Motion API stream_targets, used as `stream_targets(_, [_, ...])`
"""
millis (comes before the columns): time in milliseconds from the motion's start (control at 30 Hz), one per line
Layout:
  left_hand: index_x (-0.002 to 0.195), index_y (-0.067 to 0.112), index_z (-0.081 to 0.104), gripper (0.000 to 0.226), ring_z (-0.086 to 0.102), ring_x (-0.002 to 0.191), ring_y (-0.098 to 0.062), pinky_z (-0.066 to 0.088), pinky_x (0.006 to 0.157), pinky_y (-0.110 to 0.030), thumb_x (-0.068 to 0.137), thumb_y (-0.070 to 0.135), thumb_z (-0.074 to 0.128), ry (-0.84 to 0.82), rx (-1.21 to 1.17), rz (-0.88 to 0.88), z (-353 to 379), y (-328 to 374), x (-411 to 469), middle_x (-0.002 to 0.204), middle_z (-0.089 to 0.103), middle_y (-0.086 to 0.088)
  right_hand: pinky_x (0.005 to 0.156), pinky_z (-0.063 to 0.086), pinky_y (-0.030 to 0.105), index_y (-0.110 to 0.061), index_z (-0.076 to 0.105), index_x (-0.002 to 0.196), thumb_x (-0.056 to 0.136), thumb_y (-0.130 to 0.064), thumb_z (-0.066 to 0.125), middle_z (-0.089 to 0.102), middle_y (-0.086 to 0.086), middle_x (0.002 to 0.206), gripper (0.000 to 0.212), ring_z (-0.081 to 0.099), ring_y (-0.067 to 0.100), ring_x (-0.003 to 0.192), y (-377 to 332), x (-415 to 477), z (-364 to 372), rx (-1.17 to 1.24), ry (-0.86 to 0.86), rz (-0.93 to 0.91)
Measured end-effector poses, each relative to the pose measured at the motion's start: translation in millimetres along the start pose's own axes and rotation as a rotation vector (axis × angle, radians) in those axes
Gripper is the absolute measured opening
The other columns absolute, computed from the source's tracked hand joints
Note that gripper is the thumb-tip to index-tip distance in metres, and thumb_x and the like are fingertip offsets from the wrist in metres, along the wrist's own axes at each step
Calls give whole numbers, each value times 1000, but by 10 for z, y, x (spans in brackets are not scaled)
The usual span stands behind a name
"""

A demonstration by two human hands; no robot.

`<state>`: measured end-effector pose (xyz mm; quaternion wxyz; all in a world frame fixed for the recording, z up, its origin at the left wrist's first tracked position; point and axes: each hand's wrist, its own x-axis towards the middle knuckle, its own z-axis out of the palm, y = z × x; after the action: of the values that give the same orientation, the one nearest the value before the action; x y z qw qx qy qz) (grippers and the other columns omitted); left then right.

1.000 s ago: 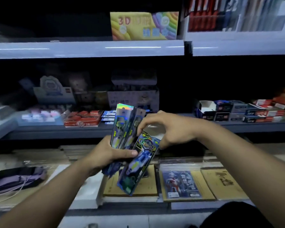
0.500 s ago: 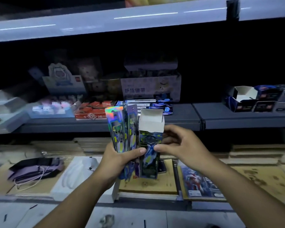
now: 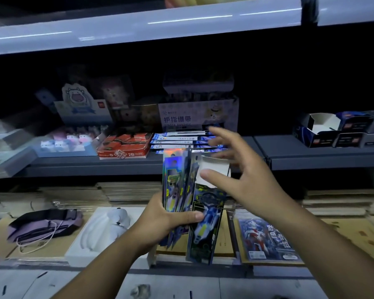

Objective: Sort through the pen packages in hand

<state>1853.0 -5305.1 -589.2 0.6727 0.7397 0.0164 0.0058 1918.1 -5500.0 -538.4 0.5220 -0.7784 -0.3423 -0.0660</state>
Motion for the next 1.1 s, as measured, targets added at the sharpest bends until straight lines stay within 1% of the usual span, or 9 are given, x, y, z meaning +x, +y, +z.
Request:
stream_targets(67, [107, 15, 71, 36, 76, 96, -20, 59, 78, -25, 76, 1, 83, -21, 3, -24, 25, 18, -17, 102, 79, -4, 100, 46, 23, -39, 57, 135, 90, -34, 75, 54, -19, 129, 48, 56, -1, 116, -87, 167, -40, -115, -68, -53])
stream_targets(133, [106, 16, 71, 35, 76, 95, -19, 59, 79, -26, 75, 3, 83, -30, 9, -33, 41, 31, -37, 101, 79, -3, 96, 50, 29, -26, 68, 117, 88, -22, 79, 63, -14, 114, 31, 61, 2, 105, -110, 267, -58, -130, -64, -73])
stream_targets(267, [102, 11, 72, 32, 76, 82, -15, 56, 69, -20, 73, 2, 83, -5, -20, -28, 26, 49, -45, 92, 80, -4, 89, 53, 33, -18, 71, 100, 86, -14, 81, 69, -7, 98, 18, 66, 10, 95, -58, 225, -99, -22, 22, -79])
stream_targets(433, [111, 13, 70, 42, 76, 99, -21, 59, 80, -24, 73, 3, 84, -32, 6, -36, -1, 39, -17, 104, 79, -4, 94, 51, 28, -28, 70, 120, 87, -17, 81, 66, -7, 104, 37, 64, 10, 102, 25, 148, -84, -25, -28, -97])
stream_targets(567, [112, 13, 70, 41, 76, 98, -22, 58, 80, -25, 75, 2, 83, -56, 13, -37, 26, 30, -8, 105, 79, -5, 92, 51, 35, -27, 73, 107, 86, -21, 81, 63, -7, 104, 23, 63, 13, 100, 75, 116, -86, -38, -18, -104])
stream_targets(733, [109, 13, 70, 37, 76, 95, -19, 57, 75, -21, 77, -1, 81, -69, 12, -35, 85, 30, -11, 102, 79, -4, 88, 50, 24, -21, 73, 101, 86, -15, 82, 61, -9, 100, 19, 62, 11, 97, 85, 53, -73, -23, 42, -134])
stream_targets(867, [106, 10, 70, 33, 76, 81, -15, 56, 68, -21, 77, 1, 81, -59, 19, -38, 85, 22, -12, 90, 79, -3, 82, 48, 17, -15, 68, 82, 82, -14, 85, 56, 2, 100, 17, 59, 16, 92, 103, 34, -80, -20, -41, -89])
stream_targets(967, [107, 11, 71, 34, 77, 90, -20, 57, 73, -22, 77, 0, 81, -73, 25, -47, 76, 30, -23, 98, 80, -6, 83, 44, 12, -16, 69, 85, 82, -15, 85, 56, 0, 99, 17, 59, 12, 92, 91, 26, -51, -27, -47, -72])
stream_targets(1100, [105, 11, 70, 34, 77, 88, -18, 57, 71, -21, 76, -1, 82, -69, 45, -49, 74, 19, -38, 96, 80, -5, 82, 43, 14, -14, 70, 85, 82, -11, 84, 58, -1, 96, 14, 60, 12, 90, 113, 40, -8, -2, -25, -112])
